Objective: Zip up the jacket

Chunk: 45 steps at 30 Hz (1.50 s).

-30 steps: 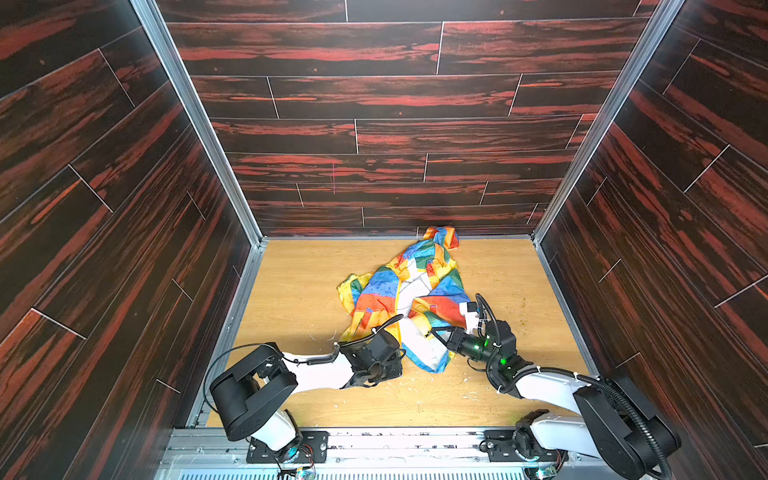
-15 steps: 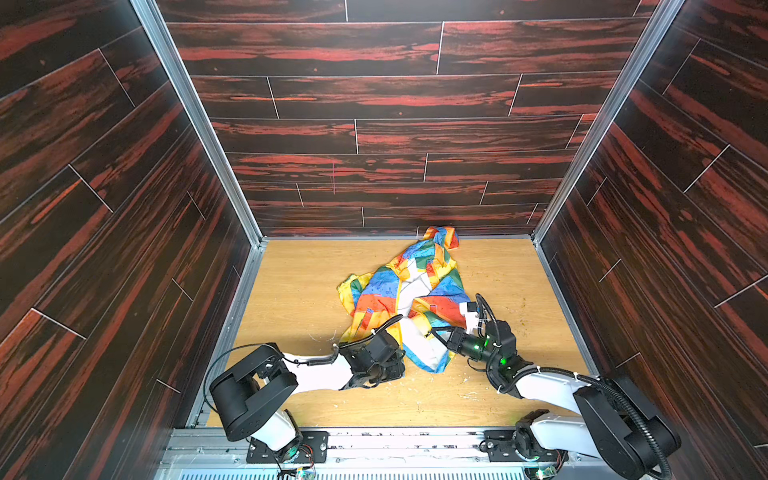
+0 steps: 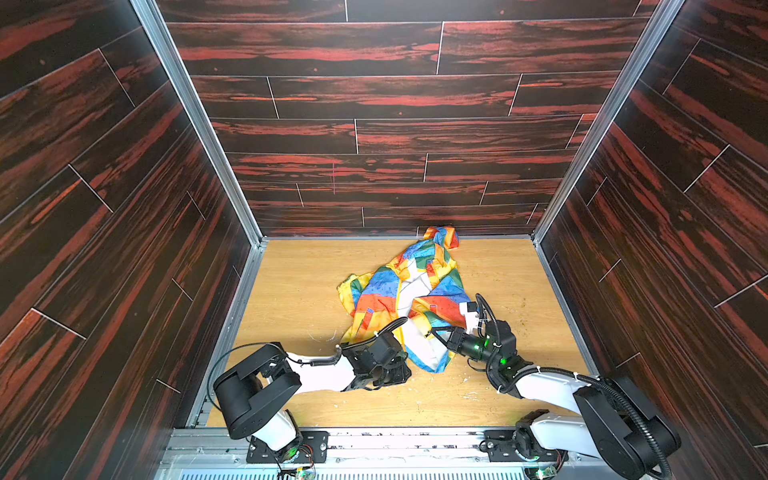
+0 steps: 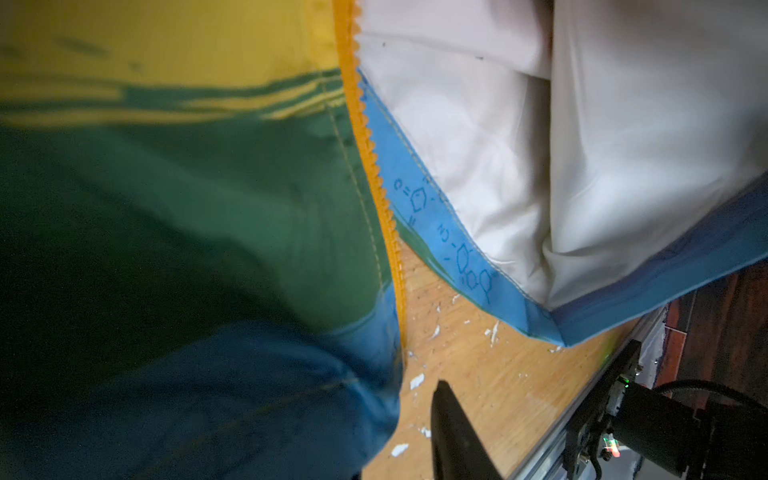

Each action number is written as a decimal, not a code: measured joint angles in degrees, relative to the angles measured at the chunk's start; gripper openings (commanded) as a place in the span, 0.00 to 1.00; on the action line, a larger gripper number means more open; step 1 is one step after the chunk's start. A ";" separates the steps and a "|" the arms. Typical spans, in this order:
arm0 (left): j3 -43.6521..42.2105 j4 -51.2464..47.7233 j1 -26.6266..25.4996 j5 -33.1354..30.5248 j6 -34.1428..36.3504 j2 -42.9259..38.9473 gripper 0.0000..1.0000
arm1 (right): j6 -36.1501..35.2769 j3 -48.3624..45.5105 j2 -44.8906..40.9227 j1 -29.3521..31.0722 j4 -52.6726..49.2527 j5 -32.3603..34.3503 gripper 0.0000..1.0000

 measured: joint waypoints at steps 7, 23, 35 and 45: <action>-0.09 0.11 0.02 -0.07 -1.38 0.57 0.12 | 0.00 0.00 0.00 0.00 -0.02 0.00 0.00; -5.57 9.03 2.32 1.16 -4.83 -0.35 0.00 | -0.02 -0.04 -0.11 0.00 -0.07 -0.02 0.00; -10.80 4.00 4.57 -2.73 -3.06 -14.78 0.00 | 0.09 0.72 3.32 1.66 0.44 0.00 0.00; -3.39 2.08 8.79 -1.55 0.46 -23.52 0.00 | 1.55 5.38 15.96 6.12 4.83 0.20 0.00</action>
